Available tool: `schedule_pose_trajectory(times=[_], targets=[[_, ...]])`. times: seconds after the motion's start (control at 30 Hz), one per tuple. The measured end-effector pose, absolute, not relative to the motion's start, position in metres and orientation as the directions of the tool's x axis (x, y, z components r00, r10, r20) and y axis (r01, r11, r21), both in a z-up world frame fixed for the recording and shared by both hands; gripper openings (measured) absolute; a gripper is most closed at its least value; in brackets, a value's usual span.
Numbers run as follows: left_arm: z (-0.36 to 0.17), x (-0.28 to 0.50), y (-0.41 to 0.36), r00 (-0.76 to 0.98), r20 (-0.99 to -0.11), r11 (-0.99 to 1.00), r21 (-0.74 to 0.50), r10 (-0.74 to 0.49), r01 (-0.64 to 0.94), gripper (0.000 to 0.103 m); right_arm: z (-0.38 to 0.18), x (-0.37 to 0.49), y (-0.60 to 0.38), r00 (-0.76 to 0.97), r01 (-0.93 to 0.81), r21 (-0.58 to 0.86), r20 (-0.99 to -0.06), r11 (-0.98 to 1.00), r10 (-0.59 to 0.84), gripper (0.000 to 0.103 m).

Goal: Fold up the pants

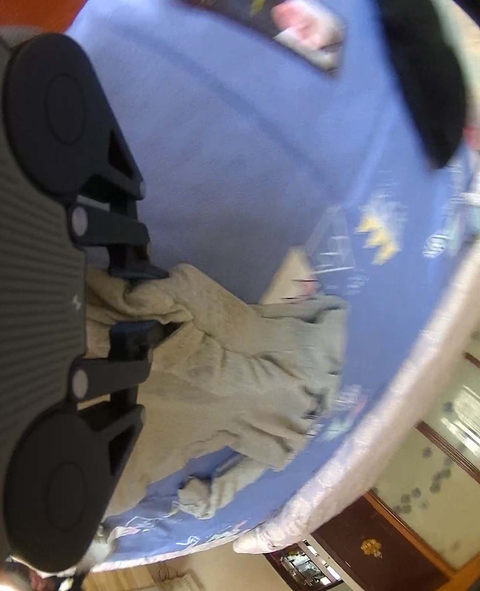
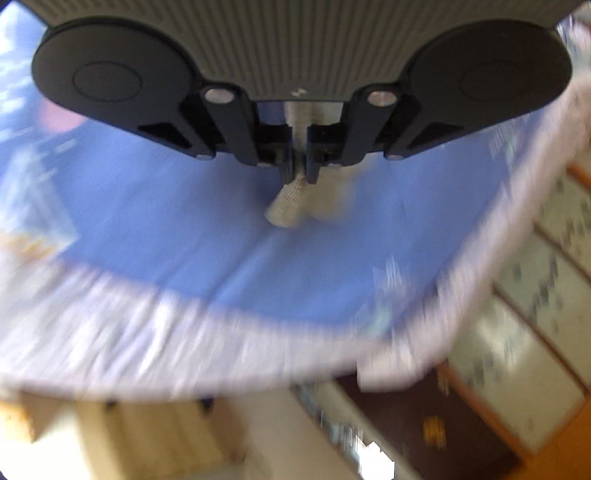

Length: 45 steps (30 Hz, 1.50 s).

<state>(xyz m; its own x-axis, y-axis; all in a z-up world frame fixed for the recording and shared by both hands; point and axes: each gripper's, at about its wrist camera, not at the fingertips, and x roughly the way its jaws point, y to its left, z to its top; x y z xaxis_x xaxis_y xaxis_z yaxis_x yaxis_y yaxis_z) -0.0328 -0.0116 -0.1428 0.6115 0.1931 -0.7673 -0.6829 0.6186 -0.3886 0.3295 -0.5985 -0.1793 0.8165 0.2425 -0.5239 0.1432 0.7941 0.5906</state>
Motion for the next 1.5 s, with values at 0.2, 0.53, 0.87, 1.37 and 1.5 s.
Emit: schedule_pose_trajectory(times=[0.2,0.53,0.87,1.37,1.5], targets=[[-0.116,-0.066,-0.005,0.595,-0.753,0.622,-0.330,0.280,-0.710,0.019,-0.149,0.246,-0.654,0.897,0.235,0.520,-0.442,0.821,0.023,0.009],[-0.152,-0.072,0.016,0.519,-0.816,0.563,-0.310,0.256,-0.766,0.046,-0.174,0.215,-0.678,0.781,0.496,0.385,-0.589,0.778,-0.206,0.037],[-0.129,-0.051,0.042,0.603,-0.758,0.584,-0.379,0.249,-0.718,0.054,-0.126,0.285,-0.563,0.807,0.078,0.553,-0.523,0.830,0.273,0.037],[-0.115,0.009,0.094,0.575,-0.737,0.648,-0.249,0.356,-0.720,0.085,-0.221,0.404,-0.311,0.397,-0.112,0.701,-0.618,0.704,0.679,0.049],[-0.148,0.103,0.119,0.582,-0.767,0.692,-0.266,0.271,-0.671,0.088,-0.221,0.422,-0.298,0.370,-0.127,0.635,-0.682,0.762,0.631,0.016]])
